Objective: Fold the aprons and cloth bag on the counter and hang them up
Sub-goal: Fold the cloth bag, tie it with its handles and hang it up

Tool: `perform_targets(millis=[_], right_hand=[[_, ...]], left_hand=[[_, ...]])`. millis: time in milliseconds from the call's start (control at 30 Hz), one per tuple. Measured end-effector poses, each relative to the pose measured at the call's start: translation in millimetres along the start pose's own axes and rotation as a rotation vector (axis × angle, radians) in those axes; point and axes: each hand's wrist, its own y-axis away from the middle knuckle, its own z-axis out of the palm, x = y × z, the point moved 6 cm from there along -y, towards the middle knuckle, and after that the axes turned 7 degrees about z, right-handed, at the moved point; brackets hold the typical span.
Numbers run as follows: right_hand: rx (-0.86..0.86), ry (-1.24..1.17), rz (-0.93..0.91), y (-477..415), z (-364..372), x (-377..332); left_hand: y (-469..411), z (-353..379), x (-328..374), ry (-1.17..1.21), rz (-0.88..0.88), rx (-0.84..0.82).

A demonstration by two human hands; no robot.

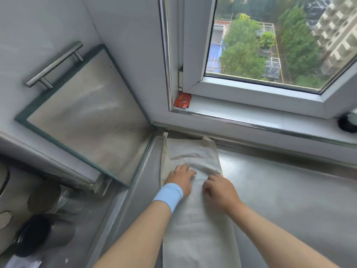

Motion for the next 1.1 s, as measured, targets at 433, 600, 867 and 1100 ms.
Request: perform_targets(millis=[433,600,867,1100], right_hand=[[-0.102,-0.187,0.059,43,-6,5],[-0.040,-0.350,0.638,17,-35,55],[-0.292,-0.378,0.698,-37,-17,57],[-0.083,-0.363,0.520,-51,-22,48]], left_hand=[[0,-5,21,-0.155,-0.068,-0.149],[-39,-23,43,-0.041,0.005,-0.023],[-89,-28,29,0.018,-0.113,-0.115],[-108,-33,14,0.298,-0.181,-0.033]])
